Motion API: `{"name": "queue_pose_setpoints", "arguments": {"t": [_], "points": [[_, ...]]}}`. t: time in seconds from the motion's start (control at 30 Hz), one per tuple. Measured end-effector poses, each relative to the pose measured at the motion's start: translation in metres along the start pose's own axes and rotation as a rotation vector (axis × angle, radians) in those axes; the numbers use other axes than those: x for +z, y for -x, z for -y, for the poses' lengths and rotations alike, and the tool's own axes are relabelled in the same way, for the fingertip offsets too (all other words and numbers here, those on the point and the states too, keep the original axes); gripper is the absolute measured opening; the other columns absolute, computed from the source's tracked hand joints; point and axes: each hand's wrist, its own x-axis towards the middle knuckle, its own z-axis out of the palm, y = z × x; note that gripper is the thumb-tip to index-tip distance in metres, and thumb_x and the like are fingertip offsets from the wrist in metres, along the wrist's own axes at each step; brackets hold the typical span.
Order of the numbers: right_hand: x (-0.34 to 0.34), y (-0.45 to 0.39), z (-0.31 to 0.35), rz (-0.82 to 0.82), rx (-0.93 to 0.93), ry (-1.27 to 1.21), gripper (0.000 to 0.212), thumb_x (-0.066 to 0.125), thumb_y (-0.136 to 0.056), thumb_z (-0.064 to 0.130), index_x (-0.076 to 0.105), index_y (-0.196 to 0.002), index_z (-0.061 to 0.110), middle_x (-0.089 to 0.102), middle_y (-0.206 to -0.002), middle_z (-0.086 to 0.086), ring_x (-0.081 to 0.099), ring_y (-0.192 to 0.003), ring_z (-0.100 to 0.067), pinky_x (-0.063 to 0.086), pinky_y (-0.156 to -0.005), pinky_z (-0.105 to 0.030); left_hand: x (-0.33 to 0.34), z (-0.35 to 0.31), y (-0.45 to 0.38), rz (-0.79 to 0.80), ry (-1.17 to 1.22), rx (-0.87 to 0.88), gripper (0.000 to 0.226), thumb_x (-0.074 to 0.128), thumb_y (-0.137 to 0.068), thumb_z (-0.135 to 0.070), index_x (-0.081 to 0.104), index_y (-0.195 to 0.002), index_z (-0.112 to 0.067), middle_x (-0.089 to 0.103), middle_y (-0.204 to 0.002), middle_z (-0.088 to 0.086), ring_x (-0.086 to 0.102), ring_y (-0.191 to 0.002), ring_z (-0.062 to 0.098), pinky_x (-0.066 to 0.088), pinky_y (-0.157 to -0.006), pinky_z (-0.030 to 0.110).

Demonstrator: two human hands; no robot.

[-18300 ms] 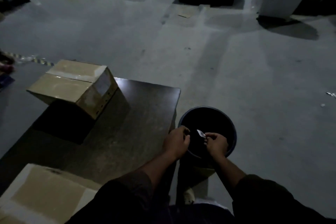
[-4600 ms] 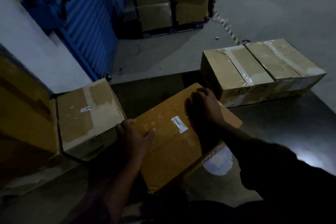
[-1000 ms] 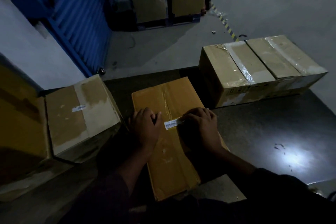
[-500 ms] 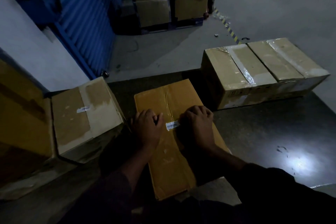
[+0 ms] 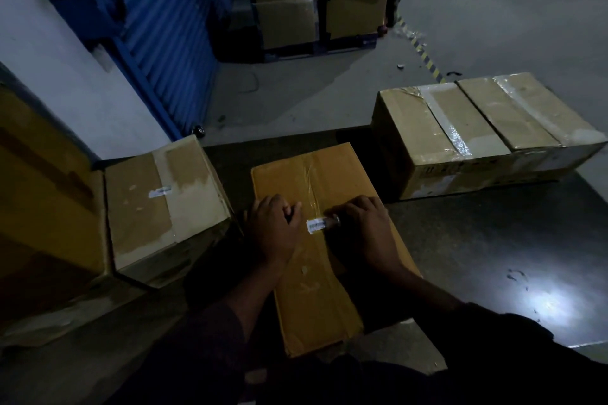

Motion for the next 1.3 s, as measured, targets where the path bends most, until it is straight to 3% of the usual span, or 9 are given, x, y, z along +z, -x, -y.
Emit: {"name": "queue_pose_setpoints", "arguments": {"t": [0.13,0.53,0.73,0.83,0.97,1.03,1.13,1.3], "points": [[0.000,-0.001,0.003,0.008,0.031,0.010,0.019,0.070,-0.081,0.044,0.068,-0.099,0.037,0.057,-0.102,0.015,0.041,-0.101,-0.008,0.031,-0.084,-0.030,-0.003,-0.002,0.001,-0.016,-0.001,0.015,0.036,0.048,-0.086,-0.050,0.027,-0.062,-0.033,0.046,-0.068,-0.008,0.050,-0.075,0.021,0.047,-0.076,0.046],[-0.004,-0.002,0.009,-0.020,0.058,-0.007,0.018,0.068,-0.082,0.037,0.068,-0.098,0.031,0.058,-0.100,0.009,0.045,-0.099,-0.013,0.033,-0.085,-0.032,-0.006,-0.004,0.002,0.007,-0.003,-0.002,0.035,0.054,-0.088,-0.046,0.034,-0.064,-0.031,0.047,-0.070,-0.009,0.050,-0.080,0.020,0.047,-0.079,0.047],[0.004,-0.001,0.002,0.049,0.011,0.054,0.027,0.056,-0.083,0.048,0.063,-0.103,0.032,0.056,-0.104,0.010,0.045,-0.104,-0.015,0.030,-0.090,-0.034,-0.006,-0.003,0.000,-0.001,0.002,0.008,0.034,0.051,-0.088,-0.048,0.037,-0.063,-0.028,0.045,-0.069,-0.010,0.051,-0.077,0.021,0.047,-0.079,0.046],[0.006,-0.001,-0.001,0.022,-0.009,0.013,0.022,0.060,-0.084,0.048,0.061,-0.102,0.034,0.057,-0.103,0.013,0.047,-0.102,-0.013,0.032,-0.091,-0.035,-0.006,-0.002,0.000,0.000,-0.004,0.020,0.034,0.046,-0.088,-0.051,0.034,-0.063,-0.031,0.044,-0.068,-0.009,0.051,-0.075,0.021,0.047,-0.081,0.047],[0.002,-0.001,0.003,0.001,0.019,-0.035,0.039,0.056,-0.084,0.055,0.060,-0.117,0.033,0.059,-0.113,0.014,0.044,-0.110,-0.010,0.032,-0.094,-0.035,-0.005,-0.001,0.000,0.006,-0.002,0.013,0.033,0.045,-0.087,-0.052,0.033,-0.063,-0.031,0.046,-0.068,-0.009,0.050,-0.075,0.020,0.047,-0.080,0.045],[0.002,-0.002,0.002,0.033,0.002,-0.021,0.040,0.050,-0.082,0.058,0.062,-0.113,0.036,0.058,-0.111,0.014,0.042,-0.110,-0.009,0.030,-0.093,-0.034,-0.004,-0.001,-0.001,-0.004,0.000,0.025,0.034,0.043,-0.087,-0.053,0.030,-0.063,-0.033,0.045,-0.067,-0.009,0.051,-0.073,0.020,0.046,-0.081,0.045],[0.002,-0.003,0.000,0.055,-0.008,0.009,0.025,0.063,-0.081,0.049,0.065,-0.102,0.038,0.057,-0.106,0.015,0.043,-0.107,-0.009,0.025,-0.089,-0.031,-0.004,-0.002,-0.001,-0.001,0.002,0.025,0.033,0.048,-0.087,-0.050,0.032,-0.063,-0.032,0.045,-0.067,-0.008,0.050,-0.074,0.021,0.047,-0.078,0.046],[0.002,-0.002,-0.004,0.065,-0.024,-0.011,0.023,0.068,-0.080,0.044,0.066,-0.102,0.037,0.059,-0.103,0.016,0.046,-0.105,-0.010,0.026,-0.089,-0.031,-0.003,-0.001,0.000,-0.012,0.020,0.016,0.034,0.043,-0.086,-0.053,0.029,-0.063,-0.033,0.044,-0.066,-0.008,0.052,-0.073,0.024,0.047,-0.080,0.047]]}}
